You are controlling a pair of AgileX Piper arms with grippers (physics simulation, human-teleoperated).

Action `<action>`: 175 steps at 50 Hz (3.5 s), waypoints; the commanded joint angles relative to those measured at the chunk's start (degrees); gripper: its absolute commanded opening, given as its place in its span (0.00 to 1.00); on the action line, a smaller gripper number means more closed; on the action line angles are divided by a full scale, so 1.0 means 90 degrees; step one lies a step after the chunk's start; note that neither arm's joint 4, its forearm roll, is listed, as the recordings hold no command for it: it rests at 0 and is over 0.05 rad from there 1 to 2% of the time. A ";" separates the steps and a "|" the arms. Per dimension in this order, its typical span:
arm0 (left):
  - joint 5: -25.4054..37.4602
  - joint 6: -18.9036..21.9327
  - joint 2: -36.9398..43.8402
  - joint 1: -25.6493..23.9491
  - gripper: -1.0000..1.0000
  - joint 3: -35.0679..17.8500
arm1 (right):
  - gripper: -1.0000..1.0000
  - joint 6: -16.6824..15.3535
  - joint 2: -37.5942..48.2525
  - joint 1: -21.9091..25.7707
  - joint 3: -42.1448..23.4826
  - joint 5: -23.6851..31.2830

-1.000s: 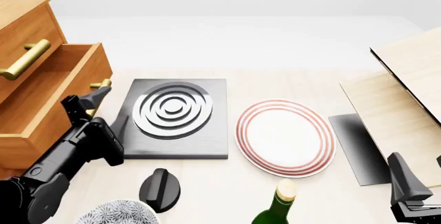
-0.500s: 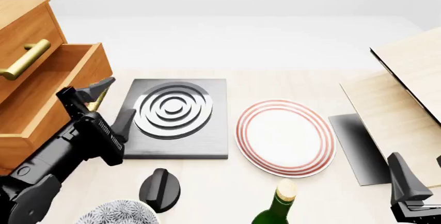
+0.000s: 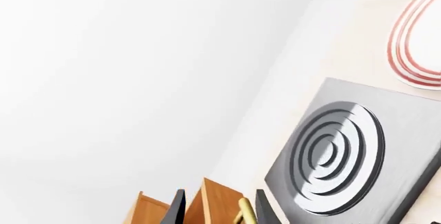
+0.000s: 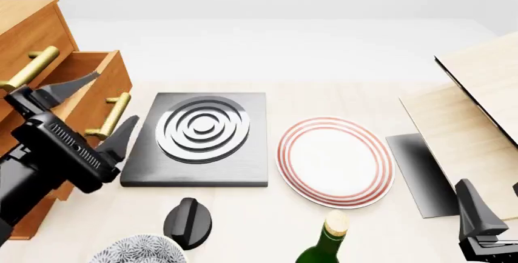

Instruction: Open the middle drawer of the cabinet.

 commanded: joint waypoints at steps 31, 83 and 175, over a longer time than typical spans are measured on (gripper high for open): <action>0.3609 -0.2155 -0.2127 0.0103 1.00 -0.1673 | 1.00 0.0007 0.0000 -0.0001 -0.0008 -0.0021; 0.6612 -0.5268 -0.1543 0.0260 1.00 -0.3728 | 1.00 0.0007 0.0000 -0.0001 -0.0008 -0.0020; 0.6916 -0.7644 -0.1085 0.2381 1.00 -0.3450 | 1.00 0.0008 0.0000 -0.0002 -0.0008 -0.0021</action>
